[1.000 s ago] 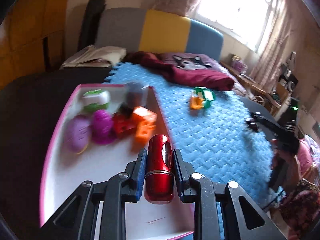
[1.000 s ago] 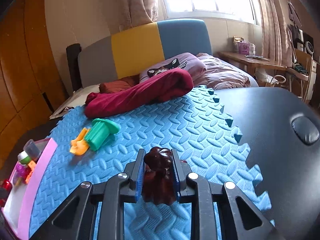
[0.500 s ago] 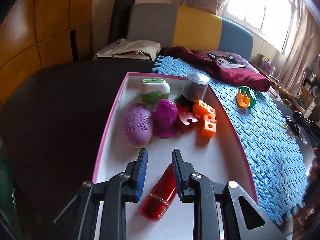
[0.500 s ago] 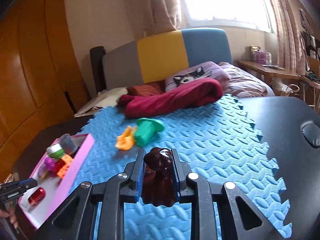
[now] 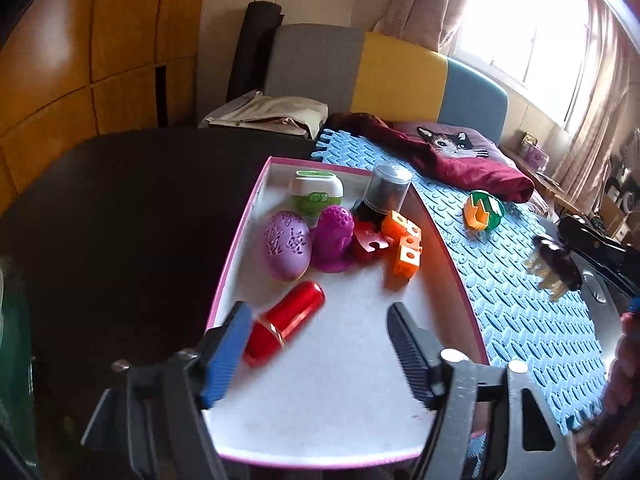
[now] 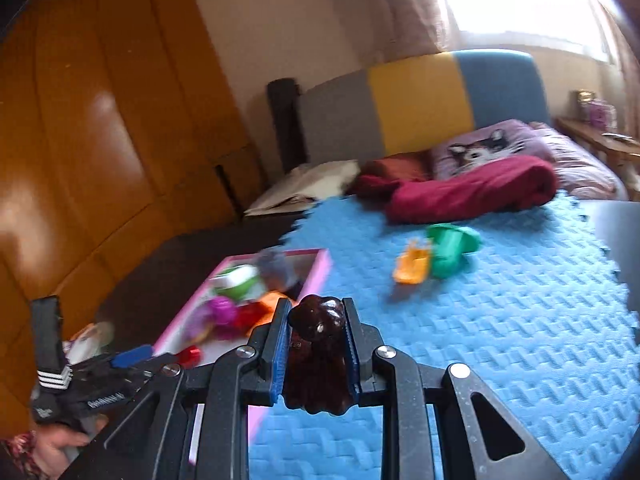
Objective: Organize rigid objects
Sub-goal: 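Carry the red cylinder into the tray and open the left tool, then lower the brown spiky toy into the tray and open the right tool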
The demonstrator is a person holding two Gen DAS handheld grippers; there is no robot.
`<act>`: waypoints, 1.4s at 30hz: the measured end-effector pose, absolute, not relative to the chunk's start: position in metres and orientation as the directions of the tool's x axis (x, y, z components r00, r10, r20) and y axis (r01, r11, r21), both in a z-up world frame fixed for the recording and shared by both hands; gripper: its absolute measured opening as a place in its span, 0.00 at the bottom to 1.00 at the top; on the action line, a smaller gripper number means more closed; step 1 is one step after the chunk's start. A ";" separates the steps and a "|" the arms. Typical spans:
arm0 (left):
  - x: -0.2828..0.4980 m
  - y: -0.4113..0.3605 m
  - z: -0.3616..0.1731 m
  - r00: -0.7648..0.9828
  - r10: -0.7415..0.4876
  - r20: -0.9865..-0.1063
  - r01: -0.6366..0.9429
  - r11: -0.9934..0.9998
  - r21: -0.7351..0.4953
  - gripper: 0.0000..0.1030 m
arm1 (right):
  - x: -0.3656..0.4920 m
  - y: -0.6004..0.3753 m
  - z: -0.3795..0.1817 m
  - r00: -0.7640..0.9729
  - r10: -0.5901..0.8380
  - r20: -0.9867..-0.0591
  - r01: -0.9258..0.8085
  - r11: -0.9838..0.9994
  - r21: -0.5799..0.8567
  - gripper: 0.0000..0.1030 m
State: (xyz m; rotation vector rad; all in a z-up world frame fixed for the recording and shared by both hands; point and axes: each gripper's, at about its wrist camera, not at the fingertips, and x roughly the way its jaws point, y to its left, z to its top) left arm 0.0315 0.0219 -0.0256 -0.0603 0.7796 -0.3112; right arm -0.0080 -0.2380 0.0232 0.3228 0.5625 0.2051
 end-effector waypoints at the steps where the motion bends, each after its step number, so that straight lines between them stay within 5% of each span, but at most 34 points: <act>1: 0.030 0.023 -0.026 0.667 -0.298 -0.683 0.251 0.953 -0.171 0.75 | -0.006 -0.231 0.023 0.822 0.292 -0.488 -0.119 0.927 0.355 0.22; 13: 0.015 0.047 -0.020 0.696 -0.232 -0.679 0.192 0.972 -0.136 0.87 | 0.020 -0.149 0.011 0.731 0.396 -0.556 -0.270 0.916 0.297 0.22; 42: 0.009 0.071 -0.021 0.700 -0.186 -0.690 0.118 0.982 -0.146 0.87 | 0.059 -0.104 -0.016 0.662 0.308 -0.683 -0.246 0.950 0.190 0.29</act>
